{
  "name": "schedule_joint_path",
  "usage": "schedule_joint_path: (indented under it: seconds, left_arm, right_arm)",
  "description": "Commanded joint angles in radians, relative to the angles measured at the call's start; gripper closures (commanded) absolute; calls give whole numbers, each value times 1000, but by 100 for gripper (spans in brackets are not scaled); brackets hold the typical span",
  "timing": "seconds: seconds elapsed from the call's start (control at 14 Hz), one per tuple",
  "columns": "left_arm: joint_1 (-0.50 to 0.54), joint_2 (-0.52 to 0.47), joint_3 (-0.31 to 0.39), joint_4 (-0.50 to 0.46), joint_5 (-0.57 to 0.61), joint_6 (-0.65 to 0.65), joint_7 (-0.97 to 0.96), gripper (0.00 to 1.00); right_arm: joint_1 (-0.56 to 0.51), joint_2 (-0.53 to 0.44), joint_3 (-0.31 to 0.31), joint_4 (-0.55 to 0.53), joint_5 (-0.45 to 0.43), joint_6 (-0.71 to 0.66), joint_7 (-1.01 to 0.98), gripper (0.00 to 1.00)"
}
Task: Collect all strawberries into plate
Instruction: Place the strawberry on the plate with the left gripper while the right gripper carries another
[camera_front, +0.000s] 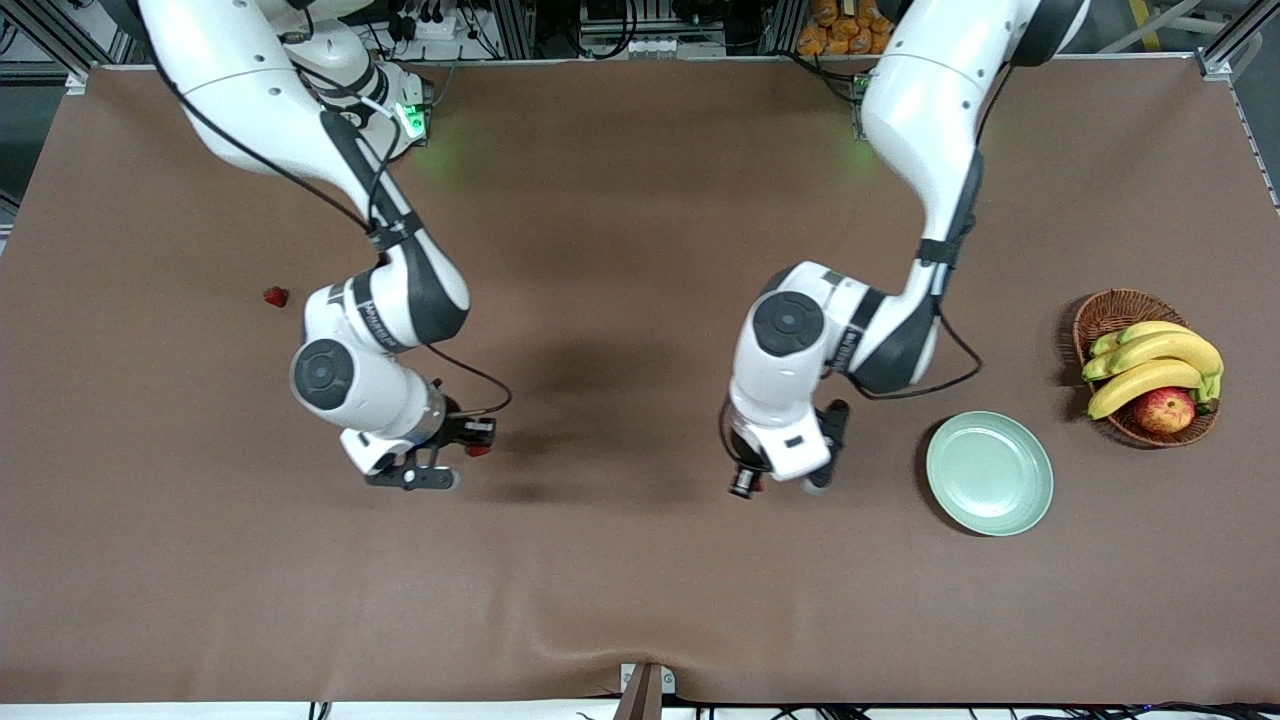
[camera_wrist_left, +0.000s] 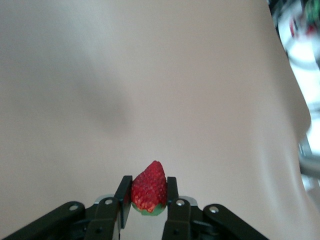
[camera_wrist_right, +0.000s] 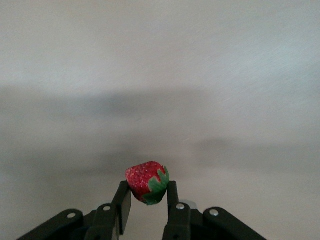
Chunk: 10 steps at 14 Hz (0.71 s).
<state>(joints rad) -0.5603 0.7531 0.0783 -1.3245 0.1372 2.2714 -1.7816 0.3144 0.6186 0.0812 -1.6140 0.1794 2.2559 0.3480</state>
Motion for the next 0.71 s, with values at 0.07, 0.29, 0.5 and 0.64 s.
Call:
schedule_joint_path:
  seconds: [0.07, 0.29, 0.5, 0.64]
  left_arm:
    - [130, -90, -6, -97, 38, -136, 74, 100]
    - [319, -173, -11, -207, 38, -153, 192, 100]
    - [439, -218, -17, -314, 26, -153, 300, 100]
    - [465, -184, -17, -322, 24, -150, 324, 100]
  right_arm:
    - [83, 12, -8, 13, 100, 2, 42, 92]
    - [152, 41, -8, 13, 104, 25, 42, 91]
    - [195, 67, -8, 13, 106, 59, 42, 87]
    - [221, 82, -8, 11, 103, 59, 42, 84]
